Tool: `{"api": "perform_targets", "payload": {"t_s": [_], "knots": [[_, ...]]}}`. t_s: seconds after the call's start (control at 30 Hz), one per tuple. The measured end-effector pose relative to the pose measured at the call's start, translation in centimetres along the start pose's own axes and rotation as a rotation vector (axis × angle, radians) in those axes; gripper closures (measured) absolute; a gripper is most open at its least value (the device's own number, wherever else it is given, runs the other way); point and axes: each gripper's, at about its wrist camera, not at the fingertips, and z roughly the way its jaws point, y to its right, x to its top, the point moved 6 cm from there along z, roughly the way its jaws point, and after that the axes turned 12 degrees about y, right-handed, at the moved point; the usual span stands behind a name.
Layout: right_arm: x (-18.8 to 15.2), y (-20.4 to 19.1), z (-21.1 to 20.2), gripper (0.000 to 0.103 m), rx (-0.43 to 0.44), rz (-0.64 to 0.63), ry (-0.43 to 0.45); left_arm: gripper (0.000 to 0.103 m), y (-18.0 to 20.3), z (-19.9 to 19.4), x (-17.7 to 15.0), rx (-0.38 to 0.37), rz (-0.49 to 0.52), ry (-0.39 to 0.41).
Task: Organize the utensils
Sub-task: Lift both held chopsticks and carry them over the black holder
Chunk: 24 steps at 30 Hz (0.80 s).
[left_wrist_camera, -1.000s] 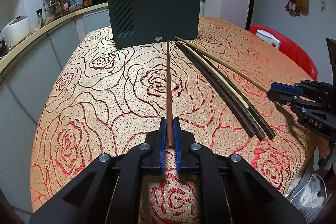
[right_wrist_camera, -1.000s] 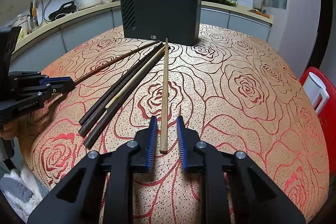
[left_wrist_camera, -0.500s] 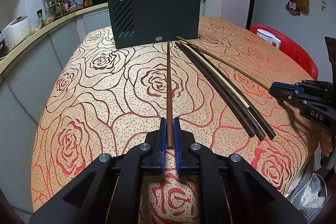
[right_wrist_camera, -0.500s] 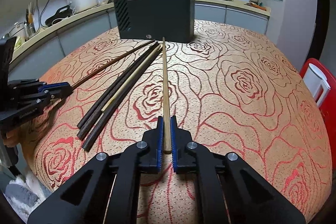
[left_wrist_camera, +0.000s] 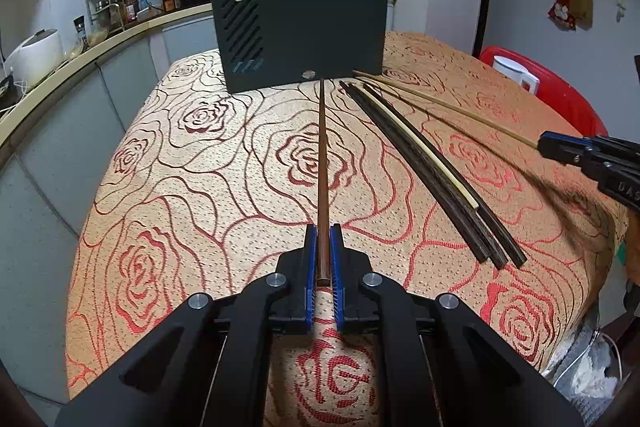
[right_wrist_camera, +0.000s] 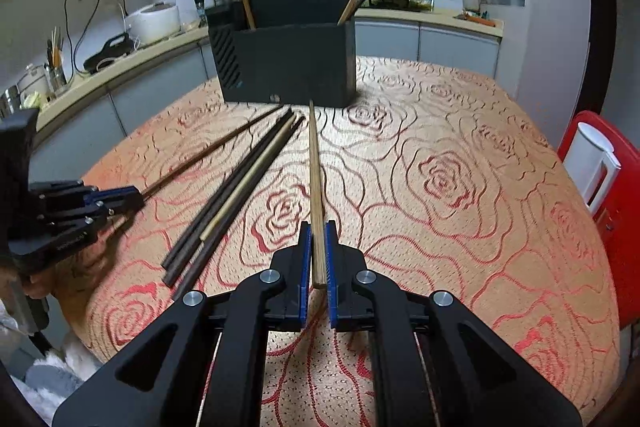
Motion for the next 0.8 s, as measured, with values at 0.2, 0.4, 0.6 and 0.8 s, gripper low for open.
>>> {"api": "perform_targets", "payload": {"t_s": [0.2, 0.4, 0.6, 0.8], "knots": [[2.0, 1.0, -1.4, 0.095, -0.005, 0.032, 0.052, 0.097, -0.6, -1.2, 1.3, 0.011, -0.014, 0.04], [3.7, 2.3, -2.8, 0.096, -0.025, 0.056, 0.108, 0.097, -0.8, -3.5, 3.4, 0.017, -0.018, 0.111], [5.3, 2.8, -4.0, 0.099, -0.016, 0.08, 0.151, 0.097, -1.4, -5.3, 5.4, 0.03, -0.015, 0.158], [5.9, 3.4, -4.5, 0.099, -0.011, 0.079, 0.167, 0.097, -1.9, -6.8, 7.5, 0.039, -0.02, 0.206]]}}
